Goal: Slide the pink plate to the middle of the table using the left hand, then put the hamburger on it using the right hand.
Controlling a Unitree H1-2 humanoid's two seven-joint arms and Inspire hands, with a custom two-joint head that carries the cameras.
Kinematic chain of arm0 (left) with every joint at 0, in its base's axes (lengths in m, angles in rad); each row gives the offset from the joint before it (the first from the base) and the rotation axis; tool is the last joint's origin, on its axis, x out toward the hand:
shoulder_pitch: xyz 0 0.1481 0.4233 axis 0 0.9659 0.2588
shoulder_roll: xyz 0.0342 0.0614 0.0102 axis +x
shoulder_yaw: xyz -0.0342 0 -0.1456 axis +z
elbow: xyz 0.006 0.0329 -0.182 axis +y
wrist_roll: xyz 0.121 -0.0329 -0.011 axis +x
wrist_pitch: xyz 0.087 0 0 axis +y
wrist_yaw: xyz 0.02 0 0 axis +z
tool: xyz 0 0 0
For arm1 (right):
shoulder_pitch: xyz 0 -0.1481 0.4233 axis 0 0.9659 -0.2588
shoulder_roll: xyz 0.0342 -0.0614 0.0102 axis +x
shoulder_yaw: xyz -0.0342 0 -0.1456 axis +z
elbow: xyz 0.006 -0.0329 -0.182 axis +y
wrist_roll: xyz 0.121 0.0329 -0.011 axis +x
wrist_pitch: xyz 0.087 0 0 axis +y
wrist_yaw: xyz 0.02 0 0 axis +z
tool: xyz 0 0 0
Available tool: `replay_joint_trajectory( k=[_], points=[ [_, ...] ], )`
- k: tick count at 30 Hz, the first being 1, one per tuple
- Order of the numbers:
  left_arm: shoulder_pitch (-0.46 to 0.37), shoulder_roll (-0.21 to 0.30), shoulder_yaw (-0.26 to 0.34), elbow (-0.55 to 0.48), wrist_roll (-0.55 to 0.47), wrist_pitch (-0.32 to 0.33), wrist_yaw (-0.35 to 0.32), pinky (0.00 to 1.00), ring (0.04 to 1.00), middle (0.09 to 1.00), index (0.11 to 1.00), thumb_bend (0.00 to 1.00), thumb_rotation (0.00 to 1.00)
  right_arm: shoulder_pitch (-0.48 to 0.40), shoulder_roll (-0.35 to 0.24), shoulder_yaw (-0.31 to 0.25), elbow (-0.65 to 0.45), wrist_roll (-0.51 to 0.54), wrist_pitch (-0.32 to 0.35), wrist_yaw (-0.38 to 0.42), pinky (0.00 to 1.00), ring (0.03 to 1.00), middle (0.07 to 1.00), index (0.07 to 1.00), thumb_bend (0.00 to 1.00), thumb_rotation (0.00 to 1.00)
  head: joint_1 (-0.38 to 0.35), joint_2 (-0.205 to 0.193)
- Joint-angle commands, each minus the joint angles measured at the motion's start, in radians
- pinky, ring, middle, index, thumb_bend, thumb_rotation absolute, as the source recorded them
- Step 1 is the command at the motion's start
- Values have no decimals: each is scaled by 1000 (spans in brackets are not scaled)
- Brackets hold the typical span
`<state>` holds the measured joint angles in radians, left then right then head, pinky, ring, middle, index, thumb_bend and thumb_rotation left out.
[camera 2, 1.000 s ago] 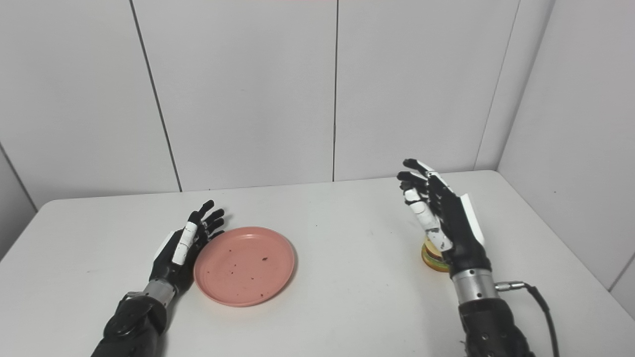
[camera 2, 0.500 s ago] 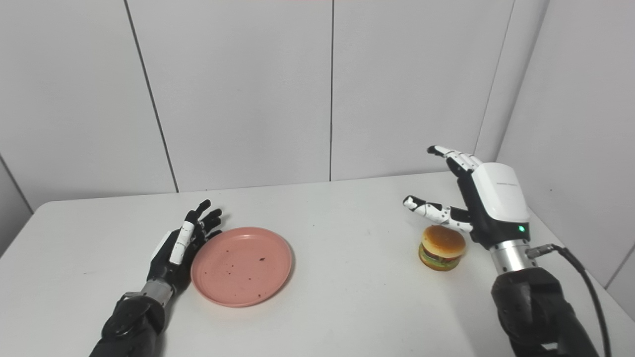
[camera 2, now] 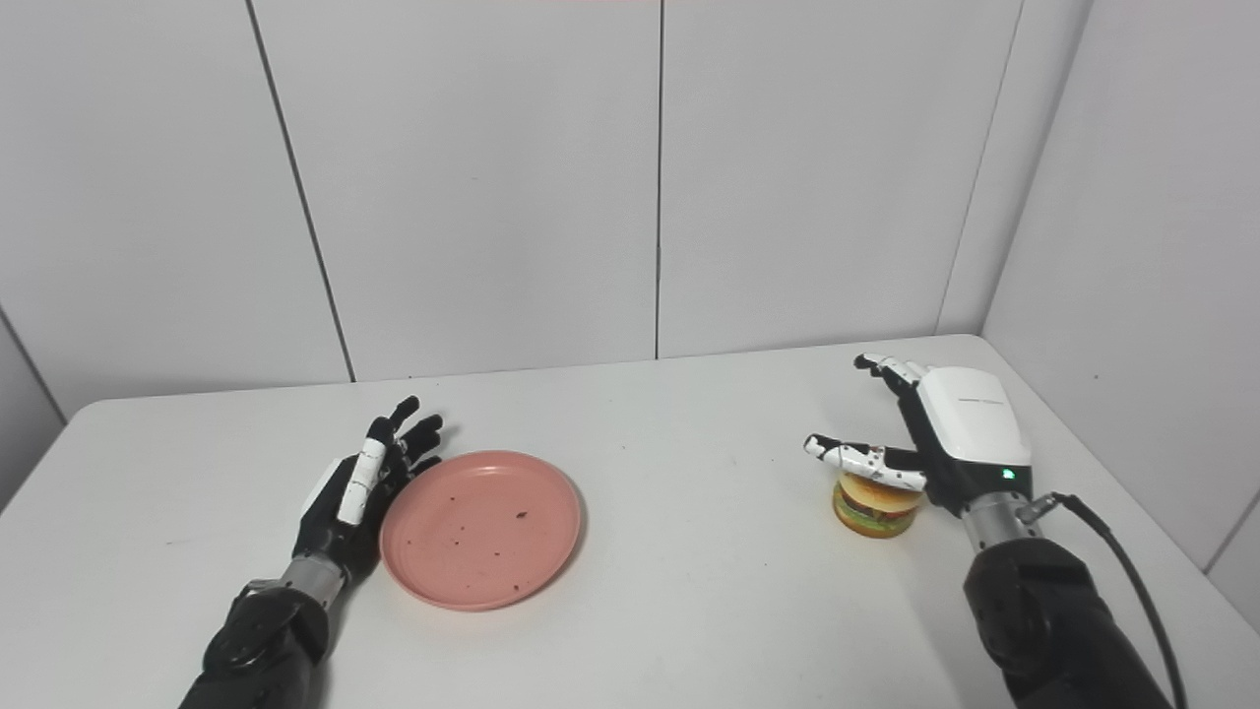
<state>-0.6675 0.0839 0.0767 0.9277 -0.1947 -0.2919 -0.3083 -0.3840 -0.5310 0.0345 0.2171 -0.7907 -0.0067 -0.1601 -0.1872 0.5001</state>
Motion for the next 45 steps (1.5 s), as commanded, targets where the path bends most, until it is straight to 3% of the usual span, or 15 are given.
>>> replay_joint_trajectory(
  k=[1, 18, 31, 36, 45],
  points=[
    [-8, -7, -6, -9, 1, 14, -6, 925, 953, 908, 958, 901, 857, -60, -25, -2, 11, 12, -13, -21, 657, 756, 776, 770, 752, 928, 1, 1],
    [2, -2, -10, -22, 8, 23, 1, 916, 945, 894, 956, 919, 845, -99, -28, 50, 156, 25, -7, -57, 642, 747, 767, 762, 728, 932, 8, 4],
    [-4, -3, -11, -16, 6, 27, -5, 925, 951, 891, 960, 925, 831, -92, -19, 61, 164, 54, -9, -44, 620, 752, 774, 766, 747, 999, 10, 4],
    [-7, -2, -13, -12, 7, 29, -5, 923, 944, 887, 957, 926, 829, -87, -12, 76, 128, 53, 21, -9, 624, 754, 776, 775, 727, 998, 13, 5],
    [-4, 2, -18, -17, 13, 39, 3, 919, 940, 878, 955, 930, 823, -93, -9, 90, 136, 51, 17, -10, 604, 736, 774, 770, 719, 984, 15, 4]
  ],
)
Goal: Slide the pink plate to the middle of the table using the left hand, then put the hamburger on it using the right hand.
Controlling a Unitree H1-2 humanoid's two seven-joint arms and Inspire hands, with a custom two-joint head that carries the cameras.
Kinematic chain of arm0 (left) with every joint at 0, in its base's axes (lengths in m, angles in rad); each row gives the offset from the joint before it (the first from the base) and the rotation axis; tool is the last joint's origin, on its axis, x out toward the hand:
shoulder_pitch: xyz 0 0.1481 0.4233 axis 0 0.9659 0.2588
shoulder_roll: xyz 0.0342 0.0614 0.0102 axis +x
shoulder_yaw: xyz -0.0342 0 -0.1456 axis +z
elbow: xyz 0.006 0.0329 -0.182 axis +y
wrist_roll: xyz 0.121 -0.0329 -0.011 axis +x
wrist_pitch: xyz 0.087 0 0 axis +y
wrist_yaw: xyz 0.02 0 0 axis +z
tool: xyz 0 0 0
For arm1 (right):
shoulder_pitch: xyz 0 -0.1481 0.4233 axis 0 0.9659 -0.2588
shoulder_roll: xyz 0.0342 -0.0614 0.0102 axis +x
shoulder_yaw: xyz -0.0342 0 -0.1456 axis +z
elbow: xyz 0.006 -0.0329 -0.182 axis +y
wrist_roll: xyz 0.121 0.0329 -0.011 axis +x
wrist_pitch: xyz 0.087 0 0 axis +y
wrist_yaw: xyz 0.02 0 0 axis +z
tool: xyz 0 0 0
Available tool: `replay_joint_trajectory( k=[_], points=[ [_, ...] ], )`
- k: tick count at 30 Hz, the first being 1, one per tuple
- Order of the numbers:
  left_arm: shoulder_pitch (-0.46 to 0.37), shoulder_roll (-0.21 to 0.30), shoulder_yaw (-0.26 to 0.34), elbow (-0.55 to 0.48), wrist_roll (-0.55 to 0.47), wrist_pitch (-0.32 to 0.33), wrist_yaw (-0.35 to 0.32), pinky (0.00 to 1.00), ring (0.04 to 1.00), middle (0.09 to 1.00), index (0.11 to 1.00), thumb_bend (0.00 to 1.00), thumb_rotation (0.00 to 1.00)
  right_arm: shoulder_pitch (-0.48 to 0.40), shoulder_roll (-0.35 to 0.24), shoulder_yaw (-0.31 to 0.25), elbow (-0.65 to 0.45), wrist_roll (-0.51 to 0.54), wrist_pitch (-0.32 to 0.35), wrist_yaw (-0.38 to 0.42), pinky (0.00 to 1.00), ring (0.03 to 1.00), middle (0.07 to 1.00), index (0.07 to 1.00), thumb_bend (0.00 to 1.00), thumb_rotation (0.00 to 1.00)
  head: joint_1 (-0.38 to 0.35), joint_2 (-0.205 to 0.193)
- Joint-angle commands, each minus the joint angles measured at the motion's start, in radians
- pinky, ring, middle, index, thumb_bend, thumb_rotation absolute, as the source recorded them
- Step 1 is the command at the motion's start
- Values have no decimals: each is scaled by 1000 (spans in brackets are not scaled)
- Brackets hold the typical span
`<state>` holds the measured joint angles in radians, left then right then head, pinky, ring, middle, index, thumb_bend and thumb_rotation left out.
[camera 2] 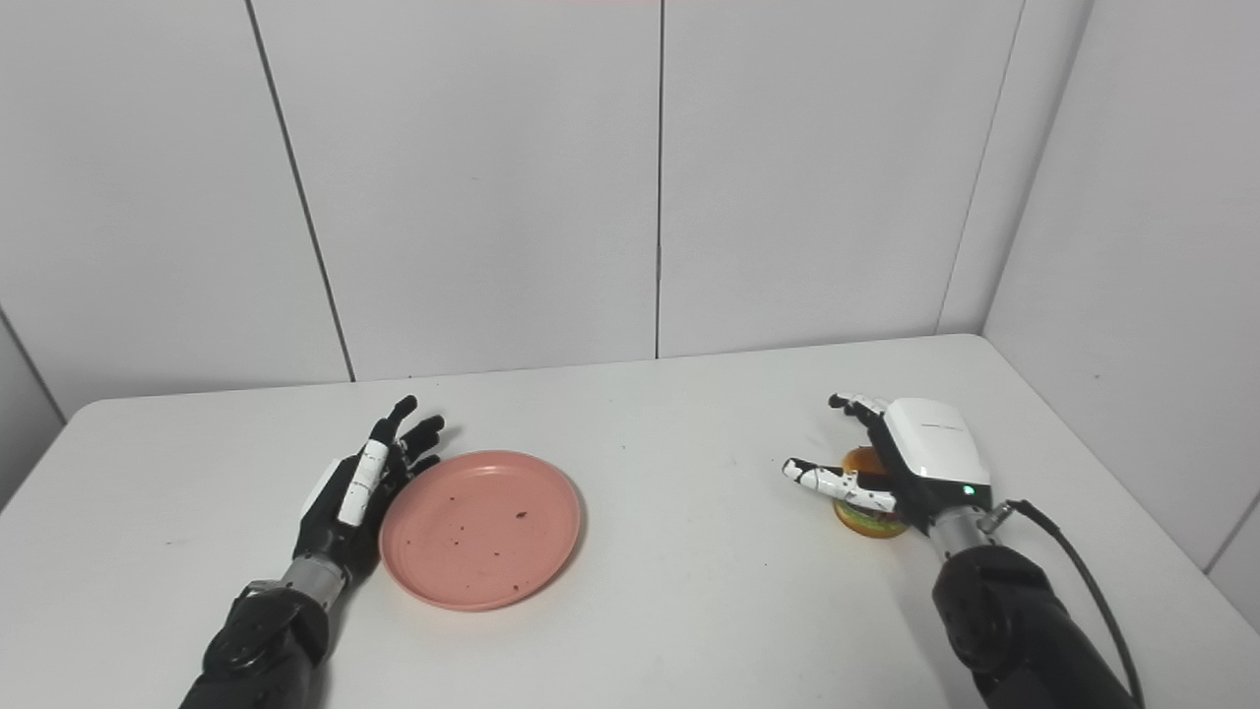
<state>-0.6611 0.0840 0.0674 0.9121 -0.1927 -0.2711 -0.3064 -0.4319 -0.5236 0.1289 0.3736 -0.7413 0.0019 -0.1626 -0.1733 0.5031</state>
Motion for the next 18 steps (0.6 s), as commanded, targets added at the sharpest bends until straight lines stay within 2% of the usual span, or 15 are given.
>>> replay_joint_trajectory(
  k=[1, 7, 18],
  points=[
    [-11, 2, -8, -2, 10, 19, 0, 919, 939, 877, 955, 931, 820, -44, -16, -4, -23, 2, 12, -5, 605, 737, 775, 771, 718, 983, 2, 2],
    [-10, 3, -7, -11, 6, 29, -5, 932, 941, 880, 958, 926, 815, -41, -14, -1, -22, 5, 21, 8, 621, 744, 781, 777, 727, 992, 2, 3],
    [-3, 5, -12, -25, 10, 39, -8, 930, 937, 873, 956, 927, 812, -56, -27, 3, 53, 9, 15, 11, 639, 764, 789, 780, 695, 970, 0, 6]
  ],
)
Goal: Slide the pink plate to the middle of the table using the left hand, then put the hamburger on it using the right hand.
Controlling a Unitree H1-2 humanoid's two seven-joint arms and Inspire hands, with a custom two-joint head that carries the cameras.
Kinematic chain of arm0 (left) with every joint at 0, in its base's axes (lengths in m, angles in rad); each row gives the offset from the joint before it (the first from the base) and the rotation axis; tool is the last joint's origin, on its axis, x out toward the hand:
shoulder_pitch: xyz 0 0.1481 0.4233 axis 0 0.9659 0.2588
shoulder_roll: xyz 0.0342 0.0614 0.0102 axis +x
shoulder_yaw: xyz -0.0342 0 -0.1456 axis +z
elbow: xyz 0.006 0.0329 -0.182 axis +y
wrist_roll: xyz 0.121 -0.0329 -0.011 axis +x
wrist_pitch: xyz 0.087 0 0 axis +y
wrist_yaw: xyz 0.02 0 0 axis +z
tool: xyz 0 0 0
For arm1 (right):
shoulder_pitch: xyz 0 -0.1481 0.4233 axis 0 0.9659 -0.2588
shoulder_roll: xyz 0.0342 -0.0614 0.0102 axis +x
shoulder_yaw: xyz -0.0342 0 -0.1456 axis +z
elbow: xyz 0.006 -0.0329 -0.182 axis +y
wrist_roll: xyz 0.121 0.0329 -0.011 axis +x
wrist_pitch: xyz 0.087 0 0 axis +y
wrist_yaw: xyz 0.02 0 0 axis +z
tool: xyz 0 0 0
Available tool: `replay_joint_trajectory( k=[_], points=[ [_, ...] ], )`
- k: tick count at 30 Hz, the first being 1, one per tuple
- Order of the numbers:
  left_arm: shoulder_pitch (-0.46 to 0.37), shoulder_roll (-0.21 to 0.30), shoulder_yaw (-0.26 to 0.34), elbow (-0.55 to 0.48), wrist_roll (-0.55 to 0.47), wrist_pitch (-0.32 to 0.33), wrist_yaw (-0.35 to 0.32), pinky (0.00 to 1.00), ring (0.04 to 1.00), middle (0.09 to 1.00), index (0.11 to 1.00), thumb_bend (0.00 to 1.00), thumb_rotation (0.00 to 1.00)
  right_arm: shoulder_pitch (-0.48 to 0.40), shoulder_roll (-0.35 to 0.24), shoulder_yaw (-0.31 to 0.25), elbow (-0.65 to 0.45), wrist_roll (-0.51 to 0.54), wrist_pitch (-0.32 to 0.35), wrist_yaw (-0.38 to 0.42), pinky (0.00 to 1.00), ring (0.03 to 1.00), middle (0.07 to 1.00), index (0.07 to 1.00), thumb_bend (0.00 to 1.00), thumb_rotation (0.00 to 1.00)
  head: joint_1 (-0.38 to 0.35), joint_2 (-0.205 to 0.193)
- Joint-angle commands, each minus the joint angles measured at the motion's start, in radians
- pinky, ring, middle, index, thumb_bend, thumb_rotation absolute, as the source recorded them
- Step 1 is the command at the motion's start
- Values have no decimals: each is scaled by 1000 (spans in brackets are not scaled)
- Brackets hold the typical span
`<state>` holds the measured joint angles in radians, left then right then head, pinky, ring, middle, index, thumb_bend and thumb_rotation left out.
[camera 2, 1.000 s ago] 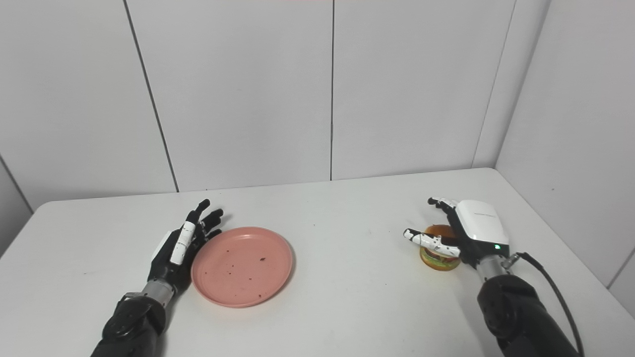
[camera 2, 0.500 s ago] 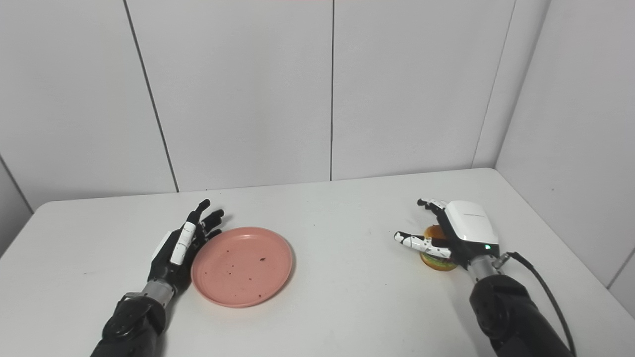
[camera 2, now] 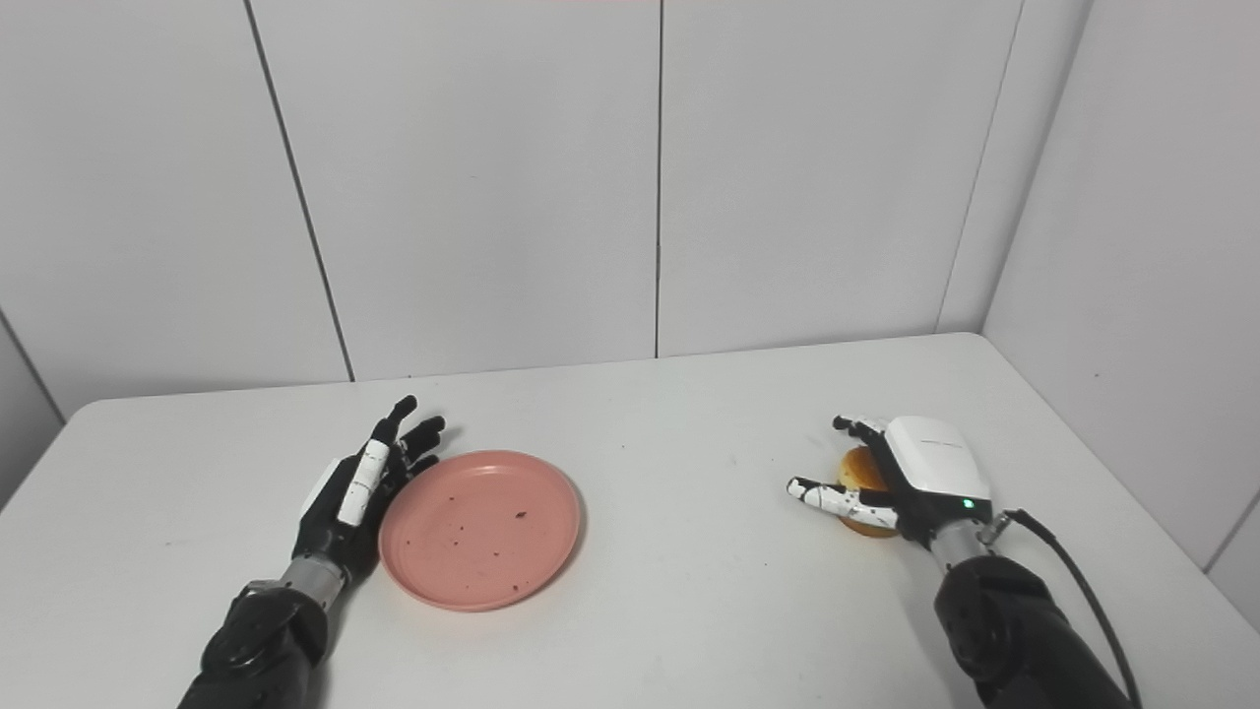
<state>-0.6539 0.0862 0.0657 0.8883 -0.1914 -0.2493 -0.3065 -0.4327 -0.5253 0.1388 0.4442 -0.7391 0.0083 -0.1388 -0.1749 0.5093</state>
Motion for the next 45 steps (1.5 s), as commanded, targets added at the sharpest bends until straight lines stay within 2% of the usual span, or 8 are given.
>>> replay_joint_trajectory(
  k=[1, 15, 22, 31, 33, 35, 37, 45],
  points=[
    [-11, 3, -10, 0, 10, 17, -8, 920, 935, 871, 955, 932, 811, -55, -26, -7, -18, 7, 11, -10, 638, 766, 790, 779, 696, 971, 4, 2],
    [-9, 6, -18, -4, 1, 13, -30, 914, 938, 876, 959, 943, 805, -63, -37, 16, -4, -2, 14, 10, 647, 762, 786, 772, 695, 968, 4, 6],
    [-7, 4, -18, -10, -2, 16, -39, 918, 935, 874, 955, 945, 801, -56, -21, 14, -6, 10, 11, 3, 558, 672, 724, 724, 693, 886, 8, 9],
    [-6, 5, -20, -17, -2, 21, -42, 915, 936, 871, 956, 951, 802, -47, -13, 18, 1, 11, 12, -10, 418, 512, 589, 580, 600, 625, 9, 12],
    [-4, 4, -20, -23, -3, 27, -43, 921, 938, 875, 958, 945, 803, -46, -11, 17, -2, 10, 25, -4, 401, 493, 575, 557, 610, 520, 9, 13],
    [-3, 3, -19, -29, -5, 32, -44, 923, 939, 876, 959, 942, 803, -47, -9, 17, 4, 11, 27, -7, 398, 490, 572, 551, 616, 481, 10, 13],
    [-2, 2, -18, -31, -5, 33, -45, 924, 938, 879, 958, 937, 802, -49, -7, 18, 15, 11, 18, -19, 379, 466, 550, 529, 644, 390, 10, 14],
    [-4, 2, -15, -27, -10, 32, -53, 917, 935, 876, 957, 942, 799, -54, -11, 35, 38, 15, 9, -49, 366, 453, 538, 513, 679, 336, 12, 14]
  ],
)
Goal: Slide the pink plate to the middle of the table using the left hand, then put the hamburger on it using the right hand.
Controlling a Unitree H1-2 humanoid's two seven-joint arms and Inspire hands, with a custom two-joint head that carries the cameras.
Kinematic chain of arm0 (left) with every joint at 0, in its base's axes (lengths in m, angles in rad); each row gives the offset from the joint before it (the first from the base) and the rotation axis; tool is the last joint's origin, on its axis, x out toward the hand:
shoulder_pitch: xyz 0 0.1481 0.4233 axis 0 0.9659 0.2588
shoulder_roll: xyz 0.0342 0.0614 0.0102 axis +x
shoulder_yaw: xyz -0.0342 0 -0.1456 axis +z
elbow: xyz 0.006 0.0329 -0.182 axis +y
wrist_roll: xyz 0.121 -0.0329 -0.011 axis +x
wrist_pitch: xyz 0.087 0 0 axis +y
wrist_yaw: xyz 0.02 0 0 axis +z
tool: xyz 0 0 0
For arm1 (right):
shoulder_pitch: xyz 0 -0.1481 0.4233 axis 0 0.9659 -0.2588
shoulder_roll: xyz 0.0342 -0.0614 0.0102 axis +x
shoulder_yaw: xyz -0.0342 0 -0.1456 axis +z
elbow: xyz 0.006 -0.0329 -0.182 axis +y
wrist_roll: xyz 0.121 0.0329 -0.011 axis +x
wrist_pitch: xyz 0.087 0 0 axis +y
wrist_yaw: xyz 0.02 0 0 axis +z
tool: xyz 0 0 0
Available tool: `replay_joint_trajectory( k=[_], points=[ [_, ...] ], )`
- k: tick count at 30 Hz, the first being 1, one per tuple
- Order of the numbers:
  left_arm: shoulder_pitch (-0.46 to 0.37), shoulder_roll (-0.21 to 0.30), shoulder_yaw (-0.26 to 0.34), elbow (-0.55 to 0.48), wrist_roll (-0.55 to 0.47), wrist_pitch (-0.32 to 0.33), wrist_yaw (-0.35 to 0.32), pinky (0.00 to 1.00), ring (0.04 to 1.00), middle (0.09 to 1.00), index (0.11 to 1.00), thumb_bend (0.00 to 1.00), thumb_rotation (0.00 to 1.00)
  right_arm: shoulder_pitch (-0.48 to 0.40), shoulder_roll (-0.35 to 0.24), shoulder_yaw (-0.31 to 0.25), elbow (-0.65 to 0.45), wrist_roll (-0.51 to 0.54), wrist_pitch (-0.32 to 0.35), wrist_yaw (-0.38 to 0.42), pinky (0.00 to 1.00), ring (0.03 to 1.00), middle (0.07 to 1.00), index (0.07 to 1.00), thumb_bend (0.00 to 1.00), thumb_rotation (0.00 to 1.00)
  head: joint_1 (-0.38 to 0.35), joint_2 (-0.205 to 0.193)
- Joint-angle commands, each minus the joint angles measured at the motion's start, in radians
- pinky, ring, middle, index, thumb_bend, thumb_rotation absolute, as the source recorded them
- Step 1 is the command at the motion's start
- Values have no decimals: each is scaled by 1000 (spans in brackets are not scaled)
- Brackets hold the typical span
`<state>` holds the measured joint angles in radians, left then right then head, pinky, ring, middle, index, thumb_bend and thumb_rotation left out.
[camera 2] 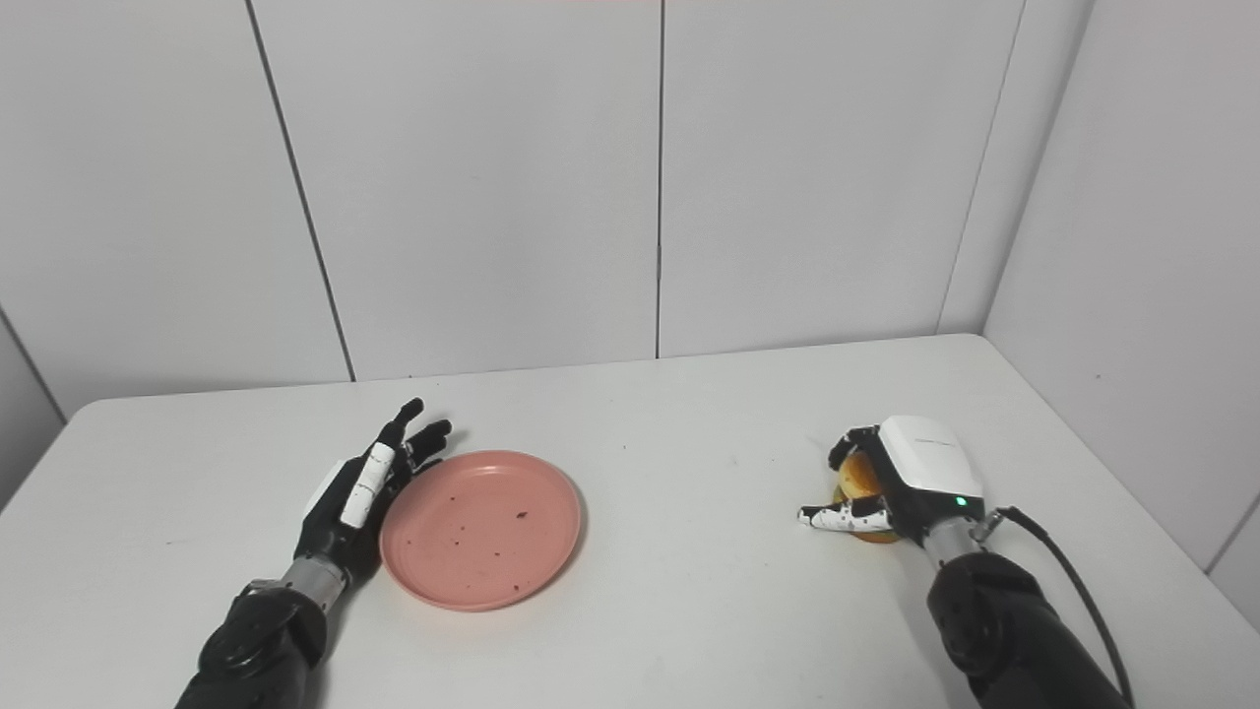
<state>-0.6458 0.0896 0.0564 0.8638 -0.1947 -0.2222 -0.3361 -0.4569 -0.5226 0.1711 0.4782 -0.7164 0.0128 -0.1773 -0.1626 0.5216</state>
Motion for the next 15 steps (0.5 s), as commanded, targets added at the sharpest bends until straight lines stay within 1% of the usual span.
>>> replay_joint_trajectory(
  k=[1, 5, 10, 15],
  points=[
    [-12, 0, -5, 0, -7, 3, -27, 916, 935, 876, 957, 945, 798, -30, -14, 3, 2, -6, 7, -10, 368, 456, 540, 514, 680, 340, 0, 1],
    [-13, 1, -5, 3, -4, -1, -29, 901, 929, 873, 955, 949, 802, -28, -16, 4, -8, 1, 8, -5, 379, 465, 546, 522, 682, 342, 0, 2],
    [-13, -2, -3, 1, -4, 7, -26, 902, 927, 874, 952, 952, 798, -24, -20, 2, -58, -2, 37, 25, 393, 481, 559, 537, 684, 332, 1, 3],
    [-14, -3, -4, 2, -2, 9, -26, 908, 932, 878, 958, 941, 802, -29, -23, -3, -108, -8, 20, 20, 376, 462, 539, 529, 694, 335, 2, 1]
  ],
)
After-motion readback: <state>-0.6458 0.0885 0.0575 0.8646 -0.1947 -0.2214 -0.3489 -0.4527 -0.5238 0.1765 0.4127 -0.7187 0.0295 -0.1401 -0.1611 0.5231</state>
